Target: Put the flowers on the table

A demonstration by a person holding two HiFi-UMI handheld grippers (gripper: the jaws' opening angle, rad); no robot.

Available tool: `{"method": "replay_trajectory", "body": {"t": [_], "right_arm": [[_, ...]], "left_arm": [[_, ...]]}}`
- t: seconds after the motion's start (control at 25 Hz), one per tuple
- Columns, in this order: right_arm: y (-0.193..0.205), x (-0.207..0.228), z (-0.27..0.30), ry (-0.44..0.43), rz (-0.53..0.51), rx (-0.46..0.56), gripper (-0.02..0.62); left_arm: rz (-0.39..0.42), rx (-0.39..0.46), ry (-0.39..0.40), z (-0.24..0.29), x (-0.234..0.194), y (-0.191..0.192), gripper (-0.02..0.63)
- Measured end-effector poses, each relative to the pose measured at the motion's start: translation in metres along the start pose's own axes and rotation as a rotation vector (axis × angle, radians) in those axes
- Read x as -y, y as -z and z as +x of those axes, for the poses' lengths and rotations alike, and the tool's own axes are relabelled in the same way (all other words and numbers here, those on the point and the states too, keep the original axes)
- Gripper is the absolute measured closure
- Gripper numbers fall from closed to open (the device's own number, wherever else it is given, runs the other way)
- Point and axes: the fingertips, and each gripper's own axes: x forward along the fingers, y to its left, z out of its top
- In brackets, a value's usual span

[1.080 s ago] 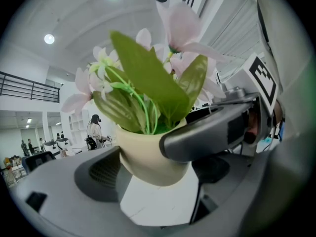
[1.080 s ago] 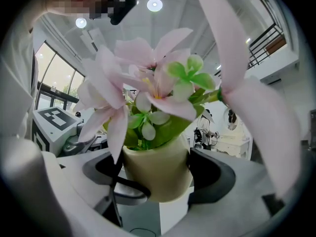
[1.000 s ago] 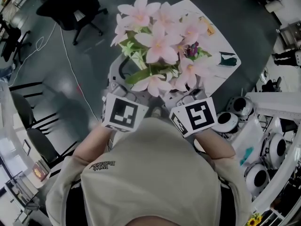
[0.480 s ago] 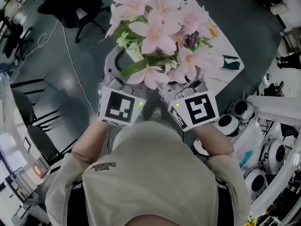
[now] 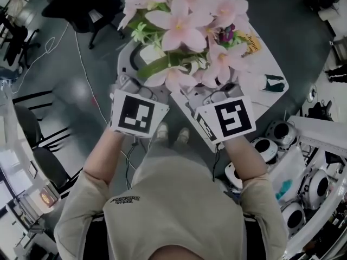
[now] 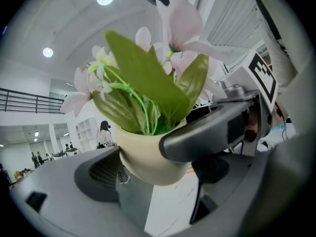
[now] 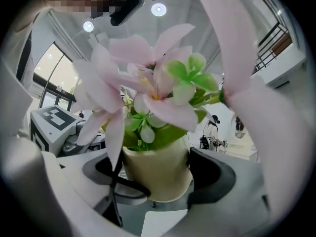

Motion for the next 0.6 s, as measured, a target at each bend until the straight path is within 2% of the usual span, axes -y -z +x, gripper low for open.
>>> {"method": "replay_trajectory", "body": {"t": [0.16, 0.36, 0.6], "right_arm": [[0.037, 0.015, 0.03, -0.006, 0.013, -0.027, 0.161], [0.104, 0.022, 0.058, -0.004, 0.047, -0.063, 0.161], [0.194, 0.022, 0.08, -0.004, 0.082, -0.123, 0.161]], "left_arm": [[-0.006, -0.026, 0.004, 0.027, -0.011, 0.04, 0.15], [-0.043, -0.036, 0.032, 0.053, -0.009, 0.107, 0.15], [-0.023, -0.08, 0.057, 0.074, 0.004, 0.193, 0.15]]}}
